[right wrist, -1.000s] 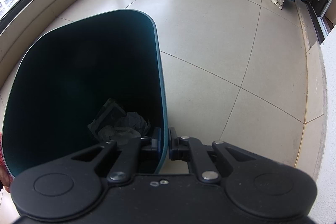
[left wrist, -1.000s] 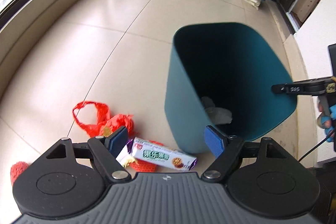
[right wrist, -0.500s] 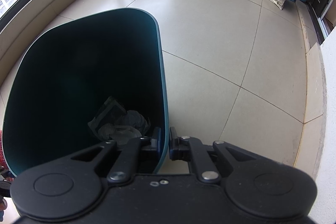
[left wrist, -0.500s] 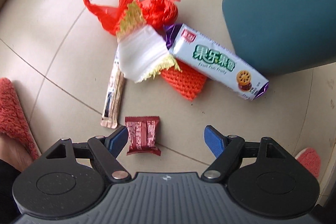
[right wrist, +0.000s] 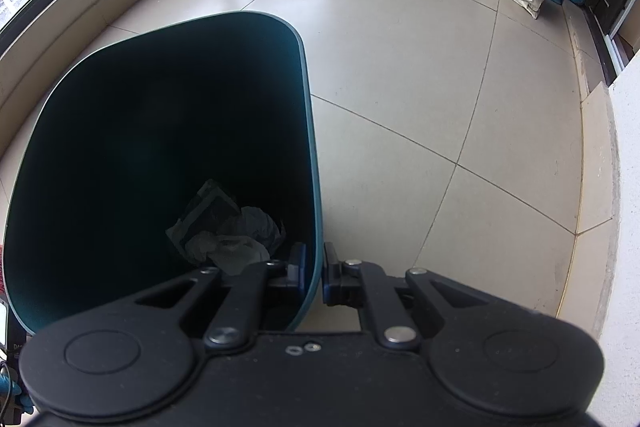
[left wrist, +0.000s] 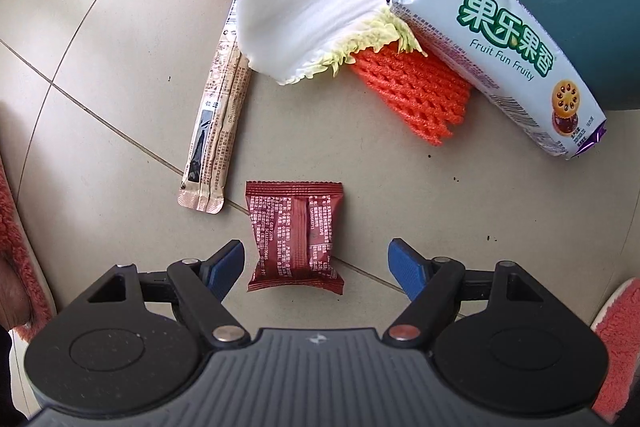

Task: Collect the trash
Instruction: 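Move the left tool back to the pile and grasp the red snack packet, then lift the red snack packet with the left tool into the bin and release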

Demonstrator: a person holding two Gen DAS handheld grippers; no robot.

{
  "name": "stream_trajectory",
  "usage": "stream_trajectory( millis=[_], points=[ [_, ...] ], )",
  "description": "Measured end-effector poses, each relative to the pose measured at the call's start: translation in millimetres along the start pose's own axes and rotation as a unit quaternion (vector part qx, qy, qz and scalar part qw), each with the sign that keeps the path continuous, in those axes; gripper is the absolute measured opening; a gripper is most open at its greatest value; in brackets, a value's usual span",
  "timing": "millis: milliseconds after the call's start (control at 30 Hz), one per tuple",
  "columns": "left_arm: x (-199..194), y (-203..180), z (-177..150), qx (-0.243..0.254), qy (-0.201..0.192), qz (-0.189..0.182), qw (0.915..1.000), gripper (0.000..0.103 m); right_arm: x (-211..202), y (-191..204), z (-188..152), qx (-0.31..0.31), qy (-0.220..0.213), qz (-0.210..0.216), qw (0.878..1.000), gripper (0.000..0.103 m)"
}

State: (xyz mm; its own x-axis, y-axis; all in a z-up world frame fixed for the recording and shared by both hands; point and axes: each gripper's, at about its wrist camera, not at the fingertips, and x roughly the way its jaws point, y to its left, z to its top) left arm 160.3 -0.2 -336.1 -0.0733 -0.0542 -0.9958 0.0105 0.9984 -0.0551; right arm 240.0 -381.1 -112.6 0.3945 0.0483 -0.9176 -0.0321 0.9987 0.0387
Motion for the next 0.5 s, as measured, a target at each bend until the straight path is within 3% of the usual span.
stream_trajectory(
  millis=[67,133,200,367,500],
  points=[
    [4,0,-1,0.001,0.0,0.005,1.0,0.078,1,0,-1,0.001,0.0,0.0,1.0,0.007],
    [7,1,-1,0.003,-0.001,0.009,1.0,0.071,1,2,-1,0.002,0.0,-0.002,1.0,0.006],
    [9,1,0,0.003,0.003,0.012,0.9999,0.057,1,2,-1,0.003,0.0,-0.003,1.0,0.006],
    [17,-1,-2,0.011,0.005,0.039,0.9992,0.042,1,4,-1,0.003,-0.001,-0.005,1.0,0.006],
    [18,-4,-4,0.017,-0.001,0.06,0.9981,0.04,0,6,-1,0.001,-0.001,-0.007,1.0,0.006]
  ],
)
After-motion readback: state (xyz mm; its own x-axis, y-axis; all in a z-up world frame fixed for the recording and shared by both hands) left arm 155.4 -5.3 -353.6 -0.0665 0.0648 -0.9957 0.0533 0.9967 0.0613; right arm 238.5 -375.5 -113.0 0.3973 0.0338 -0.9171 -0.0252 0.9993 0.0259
